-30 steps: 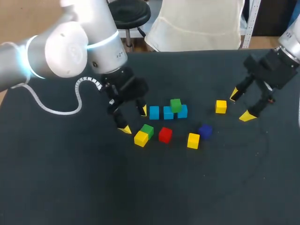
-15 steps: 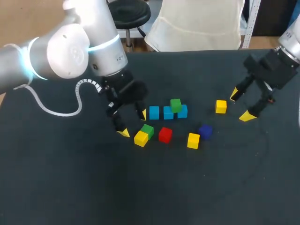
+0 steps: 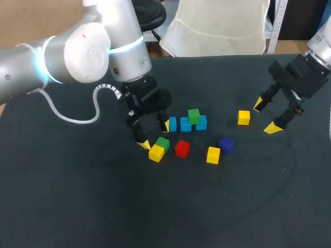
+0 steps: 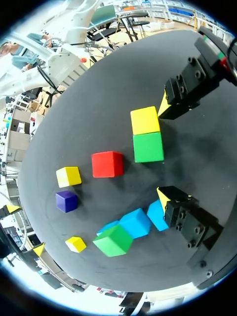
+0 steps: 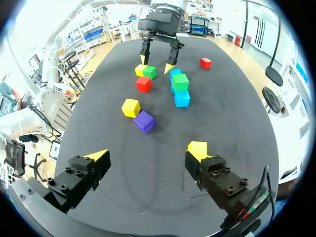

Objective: Place the blue cubes, place green cubes on the blue cubes, place the yellow cubes on the green cubes, then place the red cubes on the yellow cubes, and place purple cube on the red cubes.

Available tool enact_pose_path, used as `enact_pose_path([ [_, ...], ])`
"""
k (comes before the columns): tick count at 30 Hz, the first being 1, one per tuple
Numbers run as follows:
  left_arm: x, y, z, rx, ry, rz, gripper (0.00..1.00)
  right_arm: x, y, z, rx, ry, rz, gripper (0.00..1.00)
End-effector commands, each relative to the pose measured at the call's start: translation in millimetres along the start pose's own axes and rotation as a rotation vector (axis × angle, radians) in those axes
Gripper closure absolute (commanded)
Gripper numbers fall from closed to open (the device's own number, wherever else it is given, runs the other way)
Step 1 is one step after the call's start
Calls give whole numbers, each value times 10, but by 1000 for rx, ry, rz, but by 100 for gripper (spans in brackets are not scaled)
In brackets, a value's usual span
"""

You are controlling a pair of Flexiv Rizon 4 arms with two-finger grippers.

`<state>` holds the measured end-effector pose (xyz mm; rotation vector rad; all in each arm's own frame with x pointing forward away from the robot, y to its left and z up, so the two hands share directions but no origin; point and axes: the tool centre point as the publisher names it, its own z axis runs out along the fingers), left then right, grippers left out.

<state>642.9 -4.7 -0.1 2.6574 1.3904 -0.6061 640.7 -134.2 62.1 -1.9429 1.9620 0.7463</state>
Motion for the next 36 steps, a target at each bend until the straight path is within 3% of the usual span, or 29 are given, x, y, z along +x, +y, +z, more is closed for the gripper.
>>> enact_pose_path([
  [1,-58,-2,27,-4,-2,5,12,3,-11,1,-2,-2,-1,0],
  [16,-187,16,87,5,-4,16,15,3,-11,1,-2,-2,-1,0],
  [17,-180,16,87,4,-4,16,19,3,-11,1,-2,-2,-1,0],
  [18,-173,15,83,3,-4,14,38,3,-11,1,-2,-2,-1,0],
  [20,-168,11,80,1,-5,13,45,3,-11,1,-2,-2,-1,0],
  [27,-130,-20,74,-8,-2,-2,41,3,-11,1,-2,-2,-1,0],
  [32,-96,-38,70,-14,-5,-18,33,3,-11,1,-2,-2,-1,0],
  [36,-69,-53,73,-18,-4,-32,41,3,-11,1,-2,-2,-1,0],
])
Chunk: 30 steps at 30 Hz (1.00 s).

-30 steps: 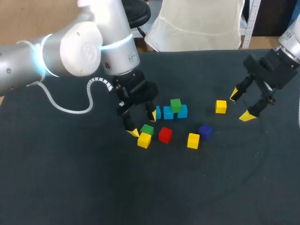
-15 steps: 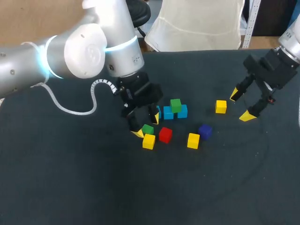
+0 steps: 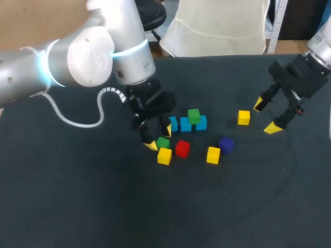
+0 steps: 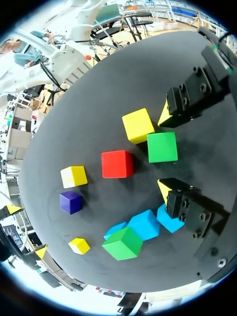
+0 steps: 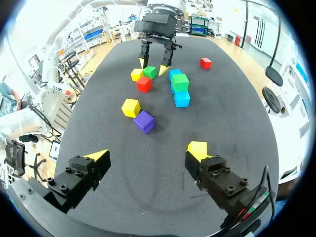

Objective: Place the blue cubes, place green cubes on the blue cubes, place the yellow cubes on the green cubes, then place the red cubes on the yellow cubes, and place purple cube on the red cubes.

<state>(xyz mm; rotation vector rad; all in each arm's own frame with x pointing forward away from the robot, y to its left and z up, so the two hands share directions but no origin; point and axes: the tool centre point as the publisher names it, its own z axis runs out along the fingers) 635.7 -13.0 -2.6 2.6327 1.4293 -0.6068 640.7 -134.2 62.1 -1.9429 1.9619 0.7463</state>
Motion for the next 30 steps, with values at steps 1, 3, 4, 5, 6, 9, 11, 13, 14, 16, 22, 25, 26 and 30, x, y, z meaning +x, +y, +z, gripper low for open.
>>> enact_pose_path([
  [1,32,-53,7,-10,-3,-8,41,3,-11,1,-2,-2,-1,0],
  [3,37,-56,8,-10,-3,-9,41,3,-11,1,-2,-2,-1,0],
  [4,40,-57,11,-8,-2,-10,42,3,-11,1,-2,-2,-1,0],
  [5,42,-56,15,-6,0,-10,42,3,-11,1,-2,-2,-1,0],
  [6,42,-54,17,-6,1,-10,41,3,-11,1,-2,-2,-1,0],
  [9,43,-53,18,-5,3,-14,51,3,-11,1,-2,-2,-1,0],
  [11,47,-54,20,-5,3,-19,56,3,-11,1,-2,-2,-1,0],
  [13,50,-54,21,-4,4,-23,55,3,-11,1,-2,-2,-1,0],
  [14,51,-54,21,-4,3,-23,55,3,-11,1,-2,-2,-1,0],
  [16,50,-56,21,-4,3,-24,55,3,-11,1,-2,-2,-1,0],
  [22,51,-56,20,-7,2,-31,90,3,-11,1,-2,-2,-1,0],
  [25,49,-57,9,-15,-5,-35,100,3,-11,1,-2,-2,-1,0],
  [26,52,-57,2,-20,-6,-43,100,3,-11,1,-2,-2,-1,0],
  [30,43,-62,-52,-41,-11,-66,100,3,-11,1,-2,-2,-1,0],
])
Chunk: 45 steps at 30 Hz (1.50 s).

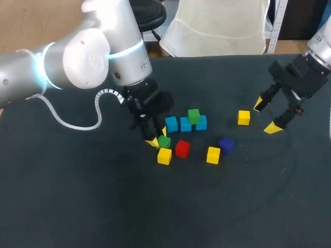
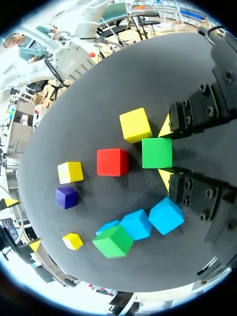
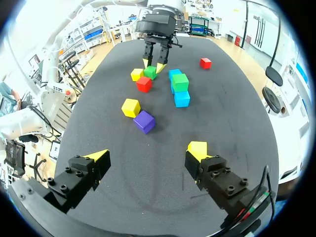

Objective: Place the blue cubes, place green cubes on the blue cubes, place the yellow cubes on the green cubes, then place the red cubes on the yellow cubes, and place purple cube on the red cubes.

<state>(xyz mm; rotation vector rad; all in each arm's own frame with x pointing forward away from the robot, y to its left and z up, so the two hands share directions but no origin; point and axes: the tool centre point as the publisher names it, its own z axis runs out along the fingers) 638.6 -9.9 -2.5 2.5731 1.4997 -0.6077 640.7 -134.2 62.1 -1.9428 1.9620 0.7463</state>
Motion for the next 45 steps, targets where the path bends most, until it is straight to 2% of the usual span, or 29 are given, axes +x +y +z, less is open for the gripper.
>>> enact_pose_path([
  [1,-1,-70,-57,-22,10,-15,100,3,-11,2,-2,-2,-1,0],
  [10,-94,-11,-469,-113,-18,-209,100,3,-11,2,-2,-2,-1,0],
  [14,-133,24,-602,-138,-30,-330,100,3,-11,2,-2,-2,-1,0],
  [20,-147,89,-715,-164,-55,-497,100,3,-11,2,-2,-2,-1,0],
  [25,-190,152,-718,-181,-60,-591,100,3,-11,2,-2,-2,-1,0],
  [26,-205,166,-699,-186,-38,-610,100,3,-11,2,-2,-2,-1,0],
  [32,-276,228,-612,-228,-37,-672,100,3,-11,2,-2,-2,-1,0],
  [33,-281,238,-605,-229,-75,-677,100,3,-11,2,-2,-2,-1,0],
  [35,-288,268,-573,-241,-62,-691,100,3,-11,2,-2,-2,-1,0],
  [36,-288,281,-560,-244,-84,-698,100,3,-11,2,-2,-2,-1,0],
  [39,-294,322,-518,-255,-97,-700,100,3,-11,2,-2,-2,-1,0],
  [45,-318,380,-453,-256,-101,-638,100,3,-11,2,-2,-2,-1,0],
])
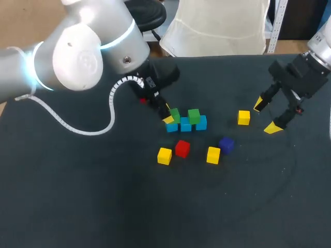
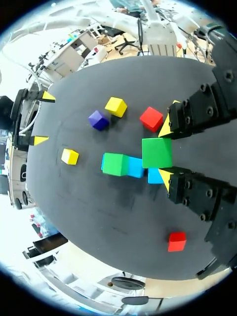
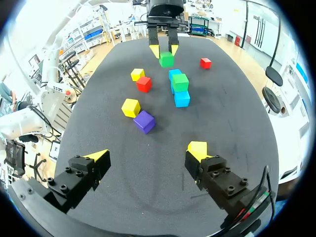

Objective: Place the blue cubes, place green cubes on the blue cubes, place the yellow cubes on the green cubes, then place the red cubes on the yellow cubes, and place purple cube on the red cubes.

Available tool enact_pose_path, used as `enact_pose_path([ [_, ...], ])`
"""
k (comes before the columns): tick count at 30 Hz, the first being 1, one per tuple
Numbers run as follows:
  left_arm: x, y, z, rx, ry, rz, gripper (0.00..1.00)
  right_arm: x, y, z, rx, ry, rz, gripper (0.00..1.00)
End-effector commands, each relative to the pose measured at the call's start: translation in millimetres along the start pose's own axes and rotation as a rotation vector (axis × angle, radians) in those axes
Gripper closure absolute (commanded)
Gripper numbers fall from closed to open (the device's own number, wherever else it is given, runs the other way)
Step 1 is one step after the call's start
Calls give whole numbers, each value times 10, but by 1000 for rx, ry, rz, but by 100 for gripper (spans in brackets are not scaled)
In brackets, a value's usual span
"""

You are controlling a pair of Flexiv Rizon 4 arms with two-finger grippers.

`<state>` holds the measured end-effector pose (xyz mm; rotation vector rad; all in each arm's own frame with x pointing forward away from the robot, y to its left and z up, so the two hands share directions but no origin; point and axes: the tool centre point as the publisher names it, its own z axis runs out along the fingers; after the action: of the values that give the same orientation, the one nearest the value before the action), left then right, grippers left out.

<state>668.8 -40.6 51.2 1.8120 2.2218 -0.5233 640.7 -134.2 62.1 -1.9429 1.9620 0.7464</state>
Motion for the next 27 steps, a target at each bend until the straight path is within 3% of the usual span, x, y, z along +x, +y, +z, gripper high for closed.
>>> enact_pose_path([
  [1,2,25,53,8,-1,35,100,3,-10,1,-2,-2,-1,0],
  [14,68,101,72,17,10,95,100,3,-10,1,-2,-2,-1,0],
  [27,4,200,185,37,10,132,100,3,-10,1,-2,-2,-1,0],
])
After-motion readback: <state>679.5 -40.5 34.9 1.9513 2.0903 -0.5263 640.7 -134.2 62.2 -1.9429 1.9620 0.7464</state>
